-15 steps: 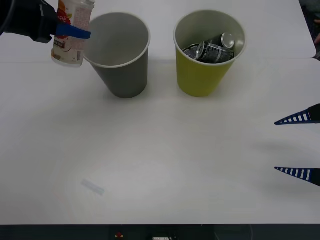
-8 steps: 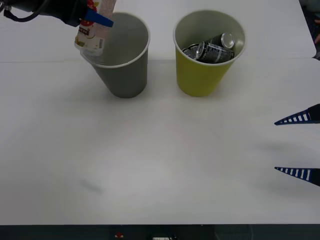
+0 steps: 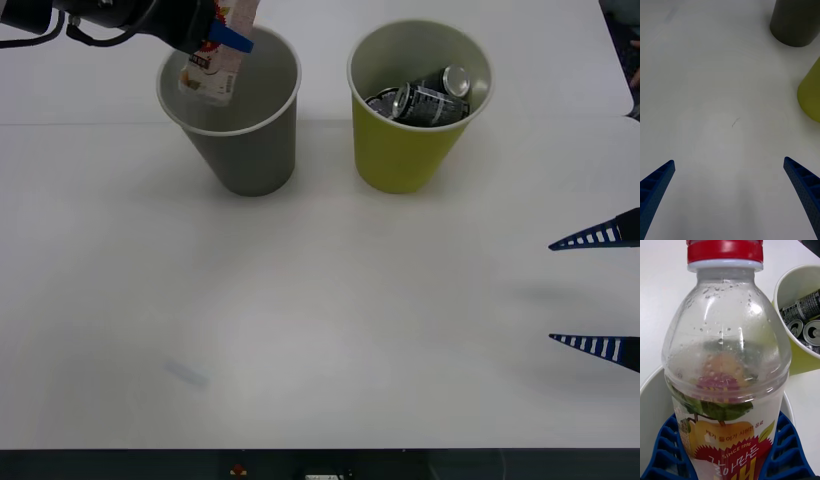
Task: Put the can into the green bin and the plastic bottle into the gray bin
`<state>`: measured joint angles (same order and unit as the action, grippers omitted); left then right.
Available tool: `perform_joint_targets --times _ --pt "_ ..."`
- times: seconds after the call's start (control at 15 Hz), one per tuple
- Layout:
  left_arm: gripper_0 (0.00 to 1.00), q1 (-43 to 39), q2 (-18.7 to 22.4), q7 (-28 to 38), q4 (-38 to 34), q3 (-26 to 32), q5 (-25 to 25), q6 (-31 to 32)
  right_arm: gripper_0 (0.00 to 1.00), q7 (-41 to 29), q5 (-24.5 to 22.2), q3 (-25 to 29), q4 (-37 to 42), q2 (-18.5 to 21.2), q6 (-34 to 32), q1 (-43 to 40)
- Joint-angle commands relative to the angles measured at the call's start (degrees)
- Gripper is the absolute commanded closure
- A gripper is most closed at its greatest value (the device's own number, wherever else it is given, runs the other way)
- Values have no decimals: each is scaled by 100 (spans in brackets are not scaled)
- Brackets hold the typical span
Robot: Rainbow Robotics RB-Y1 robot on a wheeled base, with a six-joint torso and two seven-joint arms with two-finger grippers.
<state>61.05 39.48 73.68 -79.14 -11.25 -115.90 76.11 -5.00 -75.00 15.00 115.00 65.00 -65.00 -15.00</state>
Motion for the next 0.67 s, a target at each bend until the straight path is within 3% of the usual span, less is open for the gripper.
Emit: perform_joint_targets --times 0.07,0.33,0.67 --pt "0 -5 -2 -205 4 0 -20 0 0 0 0 0 0 0 0 0" --pt "0 -14 59 -275 4 9 94 0 0 0 0 0 0 0 0 0" --pt "0 -427 499 -776 -163 61 771 -255 0 0 0 0 0 0 0 0"
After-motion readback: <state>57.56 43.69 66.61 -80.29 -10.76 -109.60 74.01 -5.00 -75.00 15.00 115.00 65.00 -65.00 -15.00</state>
